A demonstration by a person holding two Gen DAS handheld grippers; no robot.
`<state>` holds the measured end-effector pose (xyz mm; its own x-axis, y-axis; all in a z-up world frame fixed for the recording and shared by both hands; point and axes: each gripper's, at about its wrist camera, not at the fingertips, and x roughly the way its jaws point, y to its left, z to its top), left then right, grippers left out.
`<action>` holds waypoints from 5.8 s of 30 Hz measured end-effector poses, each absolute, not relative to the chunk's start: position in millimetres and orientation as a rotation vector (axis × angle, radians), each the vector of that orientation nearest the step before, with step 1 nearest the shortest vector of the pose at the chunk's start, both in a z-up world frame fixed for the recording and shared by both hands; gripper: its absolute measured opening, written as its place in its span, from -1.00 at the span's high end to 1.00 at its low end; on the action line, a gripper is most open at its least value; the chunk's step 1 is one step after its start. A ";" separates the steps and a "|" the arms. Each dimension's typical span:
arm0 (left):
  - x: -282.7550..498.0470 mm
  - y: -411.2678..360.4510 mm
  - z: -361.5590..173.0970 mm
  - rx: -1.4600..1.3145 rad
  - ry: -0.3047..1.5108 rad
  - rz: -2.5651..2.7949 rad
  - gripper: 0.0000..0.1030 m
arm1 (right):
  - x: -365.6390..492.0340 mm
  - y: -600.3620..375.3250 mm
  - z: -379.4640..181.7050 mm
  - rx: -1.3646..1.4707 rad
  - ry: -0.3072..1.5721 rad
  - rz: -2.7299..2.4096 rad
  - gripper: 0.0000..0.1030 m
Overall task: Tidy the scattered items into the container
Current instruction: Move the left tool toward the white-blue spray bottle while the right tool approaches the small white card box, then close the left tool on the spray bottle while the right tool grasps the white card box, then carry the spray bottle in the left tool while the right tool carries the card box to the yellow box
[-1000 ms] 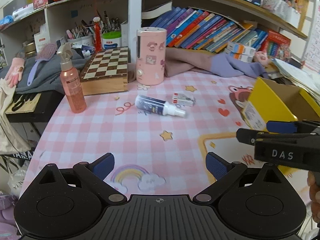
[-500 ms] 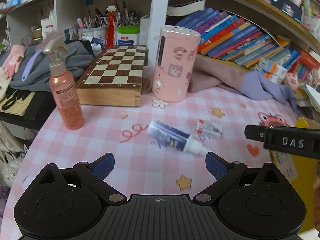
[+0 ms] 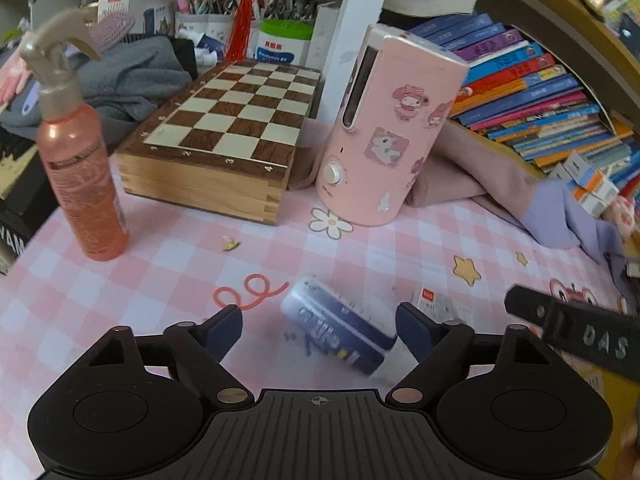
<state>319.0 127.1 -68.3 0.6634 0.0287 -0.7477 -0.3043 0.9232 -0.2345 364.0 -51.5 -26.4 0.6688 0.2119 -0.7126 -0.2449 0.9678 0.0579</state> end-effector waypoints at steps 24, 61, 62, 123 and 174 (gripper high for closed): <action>292.7 118.7 -81.3 -0.164 0.917 -0.012 -0.05 | 389.1 -10.0 -67.1 -0.121 0.858 0.322 -0.36; 247.3 113.8 -62.9 -0.163 0.879 -0.109 0.41 | 339.9 -29.5 -64.6 -0.105 0.887 0.321 -0.13; 245.1 113.6 -59.8 -0.165 0.872 -0.110 0.41 | 336.2 -31.4 -61.8 -0.100 0.883 0.321 -0.13; 13.9 73.8 24.5 -0.230 0.722 -0.390 0.41 | 10.5 -136.7 27.2 0.048 0.688 0.221 -0.13; 33.4 -55.7 15.1 -0.113 0.817 -0.752 0.41 | -39.4 -248.6 21.2 0.169 0.729 -0.111 -0.13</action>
